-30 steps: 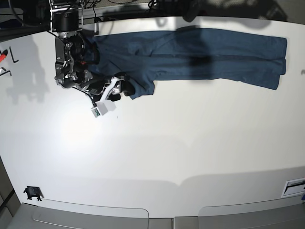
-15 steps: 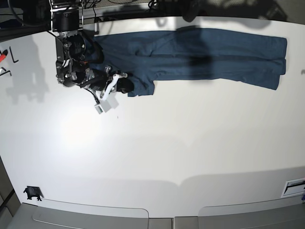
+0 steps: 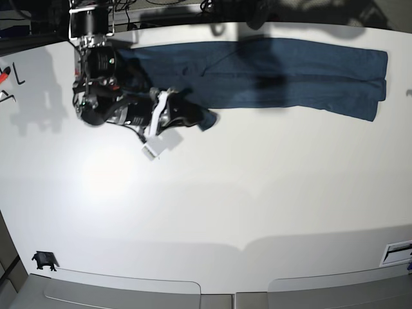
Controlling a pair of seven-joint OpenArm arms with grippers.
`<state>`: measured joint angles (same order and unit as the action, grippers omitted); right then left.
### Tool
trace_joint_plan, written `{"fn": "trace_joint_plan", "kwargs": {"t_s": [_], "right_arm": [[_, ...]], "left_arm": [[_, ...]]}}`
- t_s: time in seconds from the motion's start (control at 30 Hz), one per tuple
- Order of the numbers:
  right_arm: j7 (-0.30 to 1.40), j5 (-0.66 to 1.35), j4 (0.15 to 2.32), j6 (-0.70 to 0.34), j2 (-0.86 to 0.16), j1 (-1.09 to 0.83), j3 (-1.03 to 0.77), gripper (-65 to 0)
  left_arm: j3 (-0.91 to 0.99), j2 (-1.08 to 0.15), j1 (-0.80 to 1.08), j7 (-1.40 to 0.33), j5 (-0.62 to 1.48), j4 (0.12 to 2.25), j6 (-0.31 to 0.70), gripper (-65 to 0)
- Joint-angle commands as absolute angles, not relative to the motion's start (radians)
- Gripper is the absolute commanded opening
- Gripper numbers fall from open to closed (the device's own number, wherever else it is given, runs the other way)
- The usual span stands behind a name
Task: Fold the T-shirt properly
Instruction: 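Grasp the strip end with the right gripper and fold it inward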
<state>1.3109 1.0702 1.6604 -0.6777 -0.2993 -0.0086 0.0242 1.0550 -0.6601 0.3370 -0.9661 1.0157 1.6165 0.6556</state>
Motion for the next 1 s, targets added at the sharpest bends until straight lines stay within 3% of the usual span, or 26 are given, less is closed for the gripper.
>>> {"fn": "trace_joint_plan", "kwargs": {"t_s": [0.0, 0.27, 0.5, 0.6, 0.63, 0.73, 0.97], "right_arm": [[1.300, 1.090, 1.688, -0.682, -0.296, -0.024, 0.020, -65.0], [1.365, 1.164, 1.741, -0.682, -0.249, -0.212, 0.020, -65.0], [1.387, 1.163, 1.741, -0.682, -0.249, -0.252, 0.020, -65.0], [1.378, 1.164, 1.741, -0.682, -0.249, -0.252, 0.020, -45.0], [1.375, 1.164, 1.741, -0.682, -0.249, -0.252, 0.020, -41.0], [1.374, 1.199, 1.763, -0.682, -0.249, -0.249, 0.016, -39.9], [1.345, 1.205, 1.911, -0.698, -0.249, -0.237, -0.065, -39.9]], "left_arm": [[1.066, -0.687, 0.335, -0.942, 1.037, 1.628, 0.655, -44.7], [1.066, -0.685, 0.336, -0.942, 1.037, 1.628, 0.655, -44.7], [1.066, -0.684, 0.336, -0.942, 1.038, 1.628, 0.655, -44.7], [1.066, -0.685, 0.354, -0.942, 1.038, 1.628, 0.655, -41.6], [1.066, -0.684, 0.366, -0.942, 1.038, 1.628, 0.655, -39.5], [1.066, -0.681, 0.412, -0.942, 1.038, 1.628, 0.654, -35.4], [1.066, -0.593, 0.496, -0.914, 1.038, 1.628, 0.655, -35.3]]}}
